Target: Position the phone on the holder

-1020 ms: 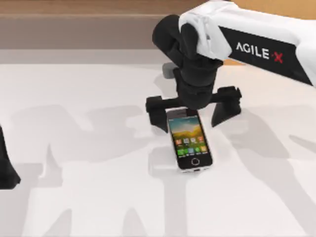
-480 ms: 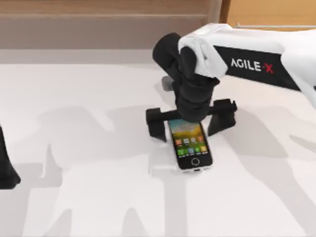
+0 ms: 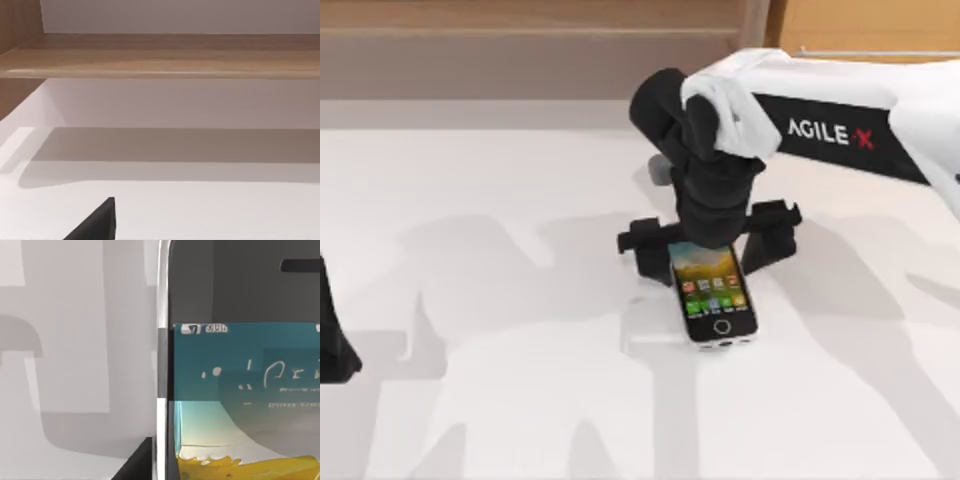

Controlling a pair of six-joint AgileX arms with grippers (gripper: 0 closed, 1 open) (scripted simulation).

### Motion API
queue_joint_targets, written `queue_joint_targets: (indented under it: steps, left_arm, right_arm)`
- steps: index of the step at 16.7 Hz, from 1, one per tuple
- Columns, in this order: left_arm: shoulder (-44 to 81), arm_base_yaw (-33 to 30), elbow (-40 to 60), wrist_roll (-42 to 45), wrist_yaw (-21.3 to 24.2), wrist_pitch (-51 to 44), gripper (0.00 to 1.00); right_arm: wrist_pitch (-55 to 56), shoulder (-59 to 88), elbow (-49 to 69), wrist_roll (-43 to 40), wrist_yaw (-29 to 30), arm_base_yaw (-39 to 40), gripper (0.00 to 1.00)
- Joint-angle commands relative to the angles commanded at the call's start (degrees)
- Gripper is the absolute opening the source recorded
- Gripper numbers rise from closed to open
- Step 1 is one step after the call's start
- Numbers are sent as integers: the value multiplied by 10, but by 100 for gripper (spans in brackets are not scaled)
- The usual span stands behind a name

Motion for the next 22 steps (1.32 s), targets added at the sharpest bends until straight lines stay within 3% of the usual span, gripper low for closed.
queue_joint_targets:
  steps: [5,6,22]
  left_arm:
    - [0,0,0,0,0,0,100]
    - [0,0,0,0,0,0,100]
    - [0,0,0,0,0,0,100]
  right_arm:
    - [0,0,0,0,0,0,2]
    - [0,0,0,0,0,0,0]
    - [-50,-38,27,-4,14,-2,0]
